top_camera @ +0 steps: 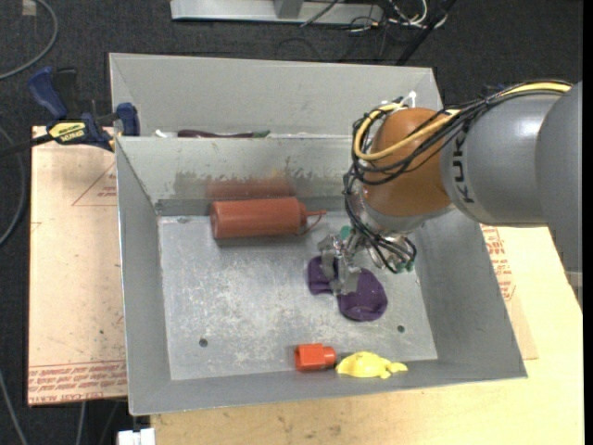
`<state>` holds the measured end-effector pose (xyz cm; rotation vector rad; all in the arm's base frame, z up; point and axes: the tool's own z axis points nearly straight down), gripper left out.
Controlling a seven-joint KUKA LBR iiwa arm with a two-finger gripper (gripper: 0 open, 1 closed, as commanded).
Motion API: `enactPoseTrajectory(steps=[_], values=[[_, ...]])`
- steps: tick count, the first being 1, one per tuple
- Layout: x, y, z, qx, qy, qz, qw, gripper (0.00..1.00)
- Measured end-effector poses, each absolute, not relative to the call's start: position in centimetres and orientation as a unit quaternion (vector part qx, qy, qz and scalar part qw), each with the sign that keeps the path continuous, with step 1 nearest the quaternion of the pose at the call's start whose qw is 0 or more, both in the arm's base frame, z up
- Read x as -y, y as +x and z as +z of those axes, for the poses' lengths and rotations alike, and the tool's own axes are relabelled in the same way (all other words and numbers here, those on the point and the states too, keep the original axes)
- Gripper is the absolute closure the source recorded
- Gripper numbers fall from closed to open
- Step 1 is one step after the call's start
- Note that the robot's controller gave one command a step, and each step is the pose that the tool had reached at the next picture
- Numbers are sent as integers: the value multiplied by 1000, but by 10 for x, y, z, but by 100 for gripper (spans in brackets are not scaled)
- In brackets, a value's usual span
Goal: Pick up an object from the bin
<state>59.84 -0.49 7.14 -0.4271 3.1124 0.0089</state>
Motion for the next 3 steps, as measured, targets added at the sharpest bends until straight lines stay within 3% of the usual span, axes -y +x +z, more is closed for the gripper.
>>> enactPoseTrajectory(steps=[1,2,3], values=[[5,598,71,-991,-136,3,0,100],[-5,599,114,-990,-139,3,-3,100],[7,603,175,-988,-155,4,0,100]])
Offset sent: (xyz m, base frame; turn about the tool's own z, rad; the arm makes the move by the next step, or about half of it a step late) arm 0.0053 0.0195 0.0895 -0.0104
